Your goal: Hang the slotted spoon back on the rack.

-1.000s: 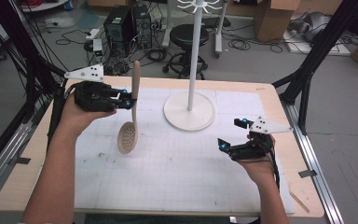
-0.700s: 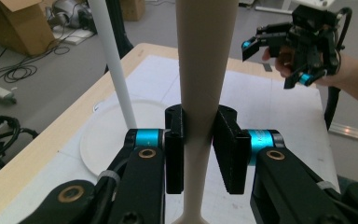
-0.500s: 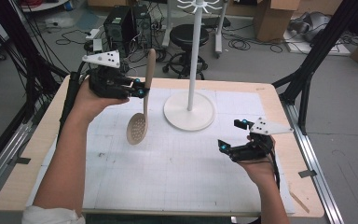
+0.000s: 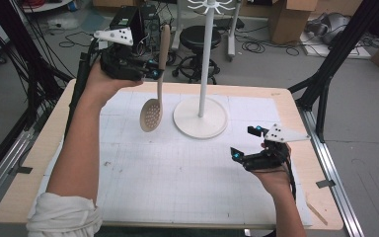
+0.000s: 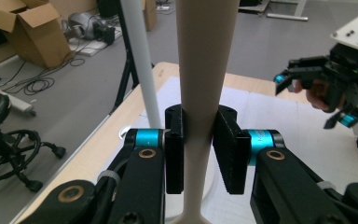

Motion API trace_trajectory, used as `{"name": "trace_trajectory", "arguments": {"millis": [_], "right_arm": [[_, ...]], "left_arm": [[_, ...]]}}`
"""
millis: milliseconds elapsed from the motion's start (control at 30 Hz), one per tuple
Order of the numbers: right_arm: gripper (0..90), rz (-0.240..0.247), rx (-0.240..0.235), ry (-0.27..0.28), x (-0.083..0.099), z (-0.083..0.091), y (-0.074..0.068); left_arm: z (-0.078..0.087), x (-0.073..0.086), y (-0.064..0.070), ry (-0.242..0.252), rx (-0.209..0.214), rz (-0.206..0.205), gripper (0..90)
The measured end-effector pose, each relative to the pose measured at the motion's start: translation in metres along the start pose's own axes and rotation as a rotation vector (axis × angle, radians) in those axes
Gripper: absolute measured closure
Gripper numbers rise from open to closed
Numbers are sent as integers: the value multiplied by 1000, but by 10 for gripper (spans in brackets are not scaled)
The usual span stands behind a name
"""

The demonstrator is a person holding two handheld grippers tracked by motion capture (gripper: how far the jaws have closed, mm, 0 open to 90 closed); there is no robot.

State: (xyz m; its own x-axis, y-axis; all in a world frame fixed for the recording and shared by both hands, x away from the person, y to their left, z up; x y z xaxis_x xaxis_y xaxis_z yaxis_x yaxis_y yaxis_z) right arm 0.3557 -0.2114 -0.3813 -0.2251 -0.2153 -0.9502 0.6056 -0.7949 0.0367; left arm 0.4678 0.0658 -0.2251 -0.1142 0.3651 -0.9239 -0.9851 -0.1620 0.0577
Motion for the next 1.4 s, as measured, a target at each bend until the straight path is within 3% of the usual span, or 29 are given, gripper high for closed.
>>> {"name": "trace_trajectory", "arguments": {"millis": [367, 667, 867, 1067, 1400], "right_arm": [[15, -5, -1, -3, 2, 0, 2], [15, -2, 0, -7, 4, -2, 1], [15, -1, -5, -7, 4, -2, 1], [15, 2, -6, -10, 6, -3, 1], [15, 5, 2, -8, 6, -1, 1]], "left_arm": [[-7, -18, -20, -14, -16, -9, 746], [-23, -34, -34, -41, -22, 22, 747], [-26, -35, -45, -55, -50, 63, 746], [-29, -33, -54, -82, -57, 71, 746], [-33, -34, -60, -78, -51, 76, 746]]}}
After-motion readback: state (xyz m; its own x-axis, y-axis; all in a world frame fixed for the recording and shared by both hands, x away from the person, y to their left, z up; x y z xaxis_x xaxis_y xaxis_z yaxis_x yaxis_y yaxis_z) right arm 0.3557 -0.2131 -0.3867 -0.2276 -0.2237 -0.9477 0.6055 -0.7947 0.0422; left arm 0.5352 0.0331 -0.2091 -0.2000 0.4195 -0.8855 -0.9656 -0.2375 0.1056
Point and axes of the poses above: each handheld gripper's, and its own axes: z roughly backward along the jaws, x roughly out of its underside, y roughly to its right, the point moved 9 cm from there along -z, roughly forward along the jaws, and after that the axes turned 13 degrees about x, right-handed, at the moved point
